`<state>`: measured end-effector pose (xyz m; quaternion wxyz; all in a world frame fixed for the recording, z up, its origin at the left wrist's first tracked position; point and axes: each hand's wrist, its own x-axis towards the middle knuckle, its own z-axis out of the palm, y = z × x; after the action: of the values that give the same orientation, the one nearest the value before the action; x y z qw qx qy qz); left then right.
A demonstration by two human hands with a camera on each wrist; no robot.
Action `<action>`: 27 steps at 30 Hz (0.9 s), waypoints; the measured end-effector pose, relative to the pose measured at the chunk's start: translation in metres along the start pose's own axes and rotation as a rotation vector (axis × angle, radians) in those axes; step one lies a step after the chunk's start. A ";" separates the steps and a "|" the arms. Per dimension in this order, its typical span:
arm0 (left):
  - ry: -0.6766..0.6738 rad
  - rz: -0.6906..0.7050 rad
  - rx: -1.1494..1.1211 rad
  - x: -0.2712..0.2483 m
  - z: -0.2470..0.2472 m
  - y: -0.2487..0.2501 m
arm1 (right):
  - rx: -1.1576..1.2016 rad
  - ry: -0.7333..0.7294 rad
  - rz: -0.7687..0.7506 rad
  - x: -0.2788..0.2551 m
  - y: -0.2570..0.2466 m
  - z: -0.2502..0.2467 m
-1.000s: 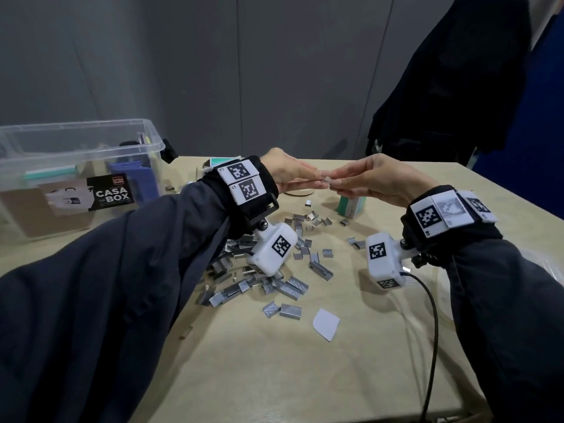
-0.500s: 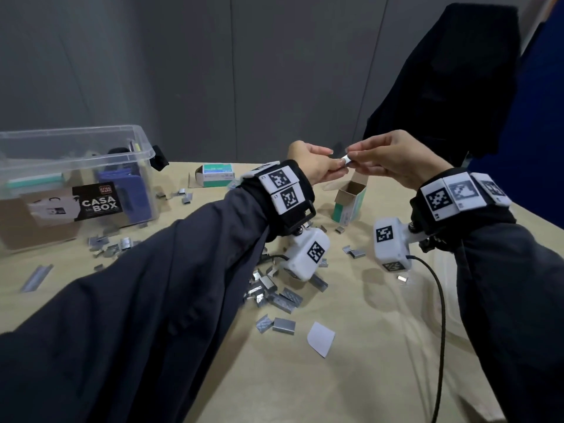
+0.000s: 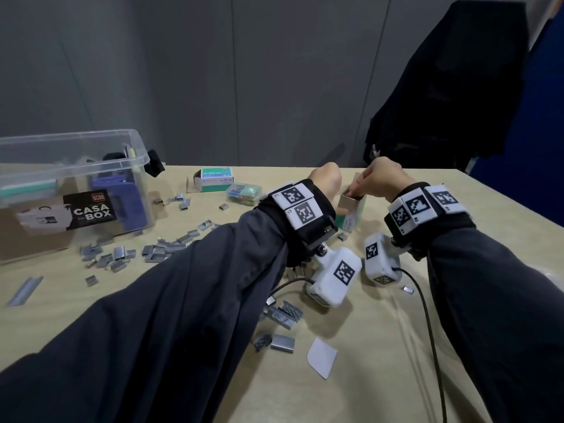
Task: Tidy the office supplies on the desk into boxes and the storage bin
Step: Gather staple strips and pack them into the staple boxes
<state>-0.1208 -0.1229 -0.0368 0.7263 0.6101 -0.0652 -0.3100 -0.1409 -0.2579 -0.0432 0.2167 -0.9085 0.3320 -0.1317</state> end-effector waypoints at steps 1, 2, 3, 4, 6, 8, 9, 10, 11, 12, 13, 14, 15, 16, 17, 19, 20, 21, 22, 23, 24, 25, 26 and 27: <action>0.001 0.004 0.000 0.001 0.001 0.000 | -0.030 0.000 0.011 0.000 -0.001 0.002; 0.006 0.008 -0.001 0.003 0.001 -0.001 | -0.059 0.000 0.016 0.000 -0.001 0.003; 0.013 0.013 0.006 0.005 0.002 -0.002 | -0.087 0.000 0.018 0.000 -0.002 0.004; 0.016 0.019 0.007 0.007 0.002 -0.003 | -0.112 -0.001 0.017 -0.001 -0.002 0.005; 0.024 0.023 0.008 0.001 0.002 -0.003 | -0.143 -0.007 0.012 -0.002 -0.004 0.006; 0.011 0.036 0.019 -0.001 0.004 -0.003 | -0.161 -0.026 0.007 -0.002 -0.006 0.006; -0.006 0.036 0.014 0.000 0.004 -0.004 | -0.170 -0.042 0.006 -0.002 -0.007 0.006; -0.022 0.032 0.001 0.000 0.005 -0.004 | -0.176 -0.058 0.006 -0.002 -0.008 0.005; -0.026 0.029 -0.018 -0.002 0.005 -0.004 | -0.178 -0.069 0.008 -0.001 -0.008 0.005; -0.020 0.025 -0.037 -0.003 0.006 -0.004 | -0.176 -0.076 0.011 -0.001 -0.008 0.005; -0.008 0.020 -0.043 -0.004 0.007 -0.004 | -0.169 -0.083 0.016 -0.001 -0.008 0.005; 0.001 0.013 -0.030 -0.006 0.007 -0.005 | -0.160 -0.093 0.020 -0.001 -0.008 0.004; 0.003 0.015 -0.015 -0.006 0.006 -0.005 | -0.152 -0.102 0.025 -0.001 -0.008 0.004; 0.009 0.012 0.004 -0.006 0.004 -0.005 | -0.147 -0.109 0.025 0.000 -0.008 0.004; 0.010 0.007 0.018 -0.006 0.002 -0.005 | -0.143 -0.114 0.022 -0.001 -0.008 0.003; 0.004 -0.007 0.055 -0.006 -0.005 -0.002 | -0.146 -0.103 0.018 -0.003 -0.009 -0.001; 0.015 -0.007 0.065 -0.007 -0.011 0.002 | -0.151 -0.087 0.017 -0.005 -0.010 -0.003; 0.039 -0.002 0.074 -0.009 -0.019 0.007 | -0.157 -0.061 0.018 -0.007 -0.012 -0.006; 0.061 0.013 0.093 -0.011 -0.028 0.012 | -0.167 -0.025 0.015 -0.009 -0.014 -0.009; 0.066 0.034 0.142 -0.014 -0.039 0.019 | -0.186 0.019 0.010 -0.012 -0.017 -0.013; 0.063 0.050 0.205 -0.017 -0.052 0.025 | -0.213 0.069 0.001 -0.016 -0.022 -0.016; 0.066 0.056 0.271 -0.018 -0.066 0.032 | -0.240 0.123 -0.014 -0.019 -0.028 -0.018; 0.073 0.050 0.342 -0.022 -0.081 0.038 | -0.259 0.171 -0.036 -0.022 -0.035 -0.019; 0.073 0.046 0.412 -0.024 -0.096 0.044 | -0.264 0.208 -0.068 -0.026 -0.042 -0.020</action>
<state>-0.0783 -0.0260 -0.0126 0.5947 0.7550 -0.1147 -0.2513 -0.1447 -0.2183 -0.0075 0.0555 -0.9214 0.3359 -0.1874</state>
